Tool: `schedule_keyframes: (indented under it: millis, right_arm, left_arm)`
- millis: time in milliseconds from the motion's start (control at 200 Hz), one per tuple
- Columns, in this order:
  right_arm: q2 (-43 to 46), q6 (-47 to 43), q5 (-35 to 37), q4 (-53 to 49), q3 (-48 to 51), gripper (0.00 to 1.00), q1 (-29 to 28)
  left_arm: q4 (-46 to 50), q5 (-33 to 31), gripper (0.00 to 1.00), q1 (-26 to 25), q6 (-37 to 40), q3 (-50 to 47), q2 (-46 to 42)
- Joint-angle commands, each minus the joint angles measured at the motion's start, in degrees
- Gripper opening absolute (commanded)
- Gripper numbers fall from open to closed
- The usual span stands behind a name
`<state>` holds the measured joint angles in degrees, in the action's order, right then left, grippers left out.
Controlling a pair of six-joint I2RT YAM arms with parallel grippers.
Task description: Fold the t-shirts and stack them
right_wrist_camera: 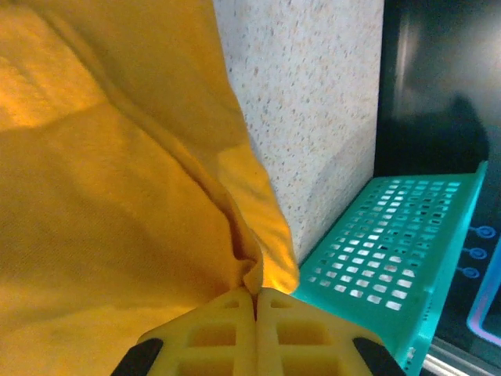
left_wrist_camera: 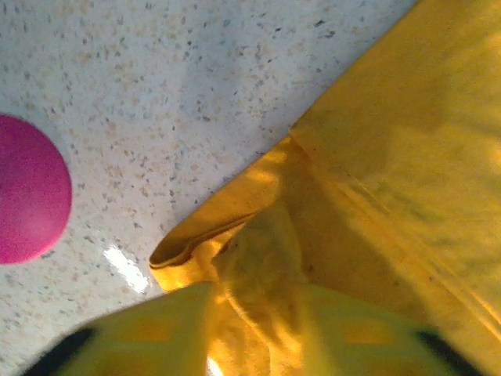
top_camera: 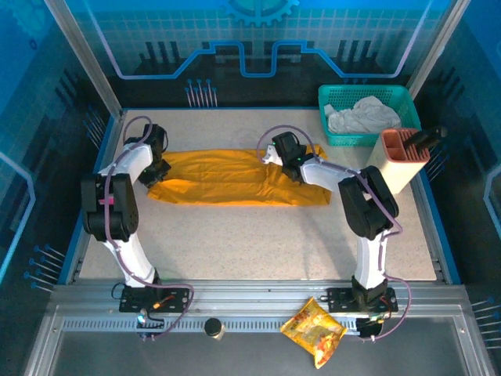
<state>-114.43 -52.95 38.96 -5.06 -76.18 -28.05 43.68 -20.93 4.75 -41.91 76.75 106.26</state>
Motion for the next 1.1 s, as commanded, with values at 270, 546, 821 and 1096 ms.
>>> schedule_keyframes:
  millis: [270, 546, 821, 1096]
  right_arm:
    - [-2.1, 15.6, 5.7, 0.3, -6.6, 0.56, 2.7]
    - [7.1, 30.0, 1.9, -7.5, -7.7, 0.66, 2.4]
    - [20.6, 33.9, -5.5, -8.9, 0.7, 0.64, 1.4]
    - [29.3, 34.8, -11.1, -7.1, 7.8, 0.63, 1.5]
  left_arm:
    - [0.8, 0.6, 0.77, -0.2, 0.9, 3.4, 0.3]
    - [3.3, 3.1, 0.76, -0.4, 3.0, 6.8, 0.7]
    - [13.0, 3.3, 0.76, -1.6, 3.3, 7.4, 0.0]
    - [17.1, 3.3, 0.75, -1.8, 0.5, 12.8, 7.6]
